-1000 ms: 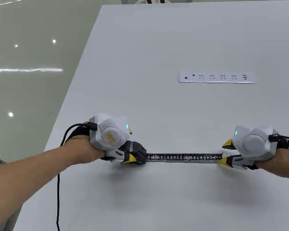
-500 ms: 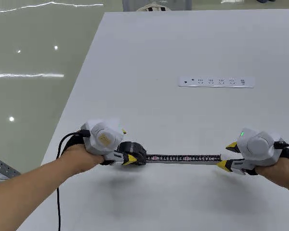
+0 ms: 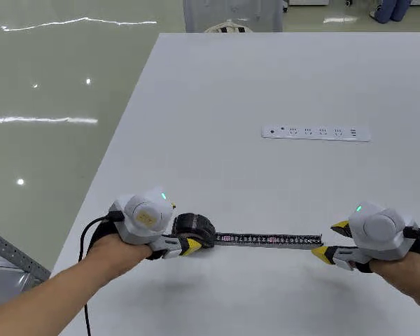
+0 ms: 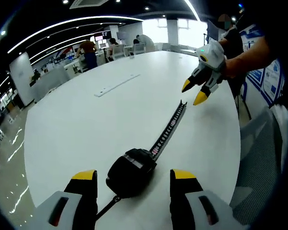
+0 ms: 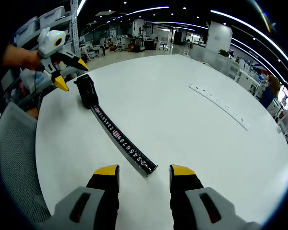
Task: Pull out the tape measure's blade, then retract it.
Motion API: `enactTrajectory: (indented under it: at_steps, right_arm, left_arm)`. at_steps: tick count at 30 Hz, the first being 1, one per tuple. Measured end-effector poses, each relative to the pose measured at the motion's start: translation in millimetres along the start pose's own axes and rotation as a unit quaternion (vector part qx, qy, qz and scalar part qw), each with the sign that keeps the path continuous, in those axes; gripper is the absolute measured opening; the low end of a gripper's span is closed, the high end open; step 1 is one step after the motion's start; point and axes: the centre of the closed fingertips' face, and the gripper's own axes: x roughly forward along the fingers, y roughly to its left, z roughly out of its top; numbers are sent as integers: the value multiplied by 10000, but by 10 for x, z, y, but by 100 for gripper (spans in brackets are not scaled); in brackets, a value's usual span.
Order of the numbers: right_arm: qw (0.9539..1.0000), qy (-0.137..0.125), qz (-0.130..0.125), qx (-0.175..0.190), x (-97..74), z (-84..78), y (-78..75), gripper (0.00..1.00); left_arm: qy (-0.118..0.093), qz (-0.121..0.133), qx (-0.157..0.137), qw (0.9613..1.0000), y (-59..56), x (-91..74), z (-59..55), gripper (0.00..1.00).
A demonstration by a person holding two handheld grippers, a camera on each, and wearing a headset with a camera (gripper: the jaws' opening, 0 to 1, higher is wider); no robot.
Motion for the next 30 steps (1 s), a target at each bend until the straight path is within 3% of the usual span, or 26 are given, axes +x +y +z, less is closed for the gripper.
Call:
enactTrajectory:
  at_steps: [11,18,22,29,30]
  right_arm:
    - [9988,-196,-267,366,-164,37,13,47]
    - [9974,-300,-358,541,-261,38,122,50]
    - [9960,-377,-412,699,-319,31,174,51]
    - [9957,-389,-417,727,-333,29,186,53]
    - [9939,-467,-470,886,-432,19,291,53]
  left_arm:
    - [-189,347,-674,9969,-63,-82,24,65]
    - [-300,652,-1163,9906,-26,-204,-39,68]
    - [-328,792,-1308,9877,-36,-291,-72,69]
    - [-351,824,-1358,9867,-36,-309,-74,70]
    - [-466,982,-1632,9806,-112,-430,-82,70]
